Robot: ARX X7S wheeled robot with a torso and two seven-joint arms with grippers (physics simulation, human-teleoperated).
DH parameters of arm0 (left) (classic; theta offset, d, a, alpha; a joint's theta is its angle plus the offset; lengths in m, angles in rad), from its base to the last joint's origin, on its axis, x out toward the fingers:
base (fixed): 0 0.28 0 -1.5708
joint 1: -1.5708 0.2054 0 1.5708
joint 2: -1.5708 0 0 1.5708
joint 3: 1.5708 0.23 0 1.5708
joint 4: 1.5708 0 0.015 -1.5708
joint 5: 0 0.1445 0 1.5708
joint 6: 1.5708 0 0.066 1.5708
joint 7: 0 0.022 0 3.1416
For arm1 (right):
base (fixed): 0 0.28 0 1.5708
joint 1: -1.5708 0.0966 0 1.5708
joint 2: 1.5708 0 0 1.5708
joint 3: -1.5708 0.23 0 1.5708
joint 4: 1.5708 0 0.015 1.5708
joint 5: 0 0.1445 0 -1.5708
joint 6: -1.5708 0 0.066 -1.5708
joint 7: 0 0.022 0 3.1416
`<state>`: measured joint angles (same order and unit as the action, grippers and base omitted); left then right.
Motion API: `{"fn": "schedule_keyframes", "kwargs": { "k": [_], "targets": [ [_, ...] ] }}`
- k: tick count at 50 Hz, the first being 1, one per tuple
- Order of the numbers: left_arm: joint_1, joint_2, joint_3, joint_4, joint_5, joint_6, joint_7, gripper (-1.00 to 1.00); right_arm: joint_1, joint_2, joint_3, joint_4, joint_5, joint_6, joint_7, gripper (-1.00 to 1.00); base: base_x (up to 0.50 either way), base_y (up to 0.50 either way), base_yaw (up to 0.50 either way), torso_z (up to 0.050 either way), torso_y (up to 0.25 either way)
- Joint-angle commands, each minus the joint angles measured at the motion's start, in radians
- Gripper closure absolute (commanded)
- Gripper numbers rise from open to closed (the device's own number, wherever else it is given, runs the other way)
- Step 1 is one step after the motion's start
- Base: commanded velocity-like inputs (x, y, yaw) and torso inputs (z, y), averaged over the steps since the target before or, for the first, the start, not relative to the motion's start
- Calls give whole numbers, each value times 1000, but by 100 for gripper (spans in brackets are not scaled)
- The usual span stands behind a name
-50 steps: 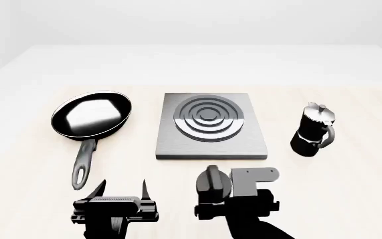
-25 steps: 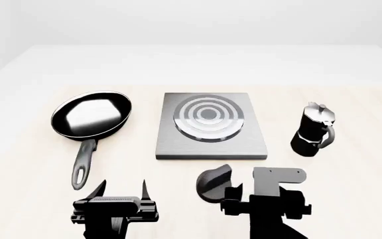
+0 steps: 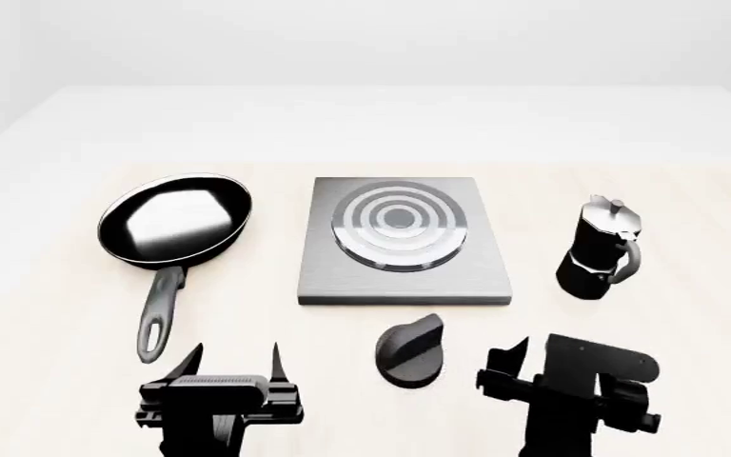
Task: Turn on the stove and put the frying pan on it.
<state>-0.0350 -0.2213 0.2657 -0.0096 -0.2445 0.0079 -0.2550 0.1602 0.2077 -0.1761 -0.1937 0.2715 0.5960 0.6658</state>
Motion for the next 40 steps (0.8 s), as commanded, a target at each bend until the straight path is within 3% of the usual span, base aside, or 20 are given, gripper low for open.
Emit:
{"fn": "schedule_keyframes", "kwargs": {
  "k": [1,11,16,29,40],
  "targets": [
    [1,-3,5,2,0,3,-7,-100,-49,7,29,126,-46,-211,9,-100,0,0,0,0,0],
    [0,-5,8,-5,0,10,-12,-100,-52,-20,51,311,-44,-451,-29,-100,0,0,0,0,0],
    [1,-5,7,-3,2,9,-22,-100,-60,-22,62,319,-24,-483,-41,-100,0,0,0,0,0],
    [-29,-56,-12,162,-42,-189,-69,-100,-43,-16,28,328,-54,-458,-28,-100,0,0,0,0,0],
    [-167,-109,-22,218,-78,-381,-67,-100,-43,-10,10,310,-55,-429,-25,-100,0,0,0,0,0]
  ]
}}
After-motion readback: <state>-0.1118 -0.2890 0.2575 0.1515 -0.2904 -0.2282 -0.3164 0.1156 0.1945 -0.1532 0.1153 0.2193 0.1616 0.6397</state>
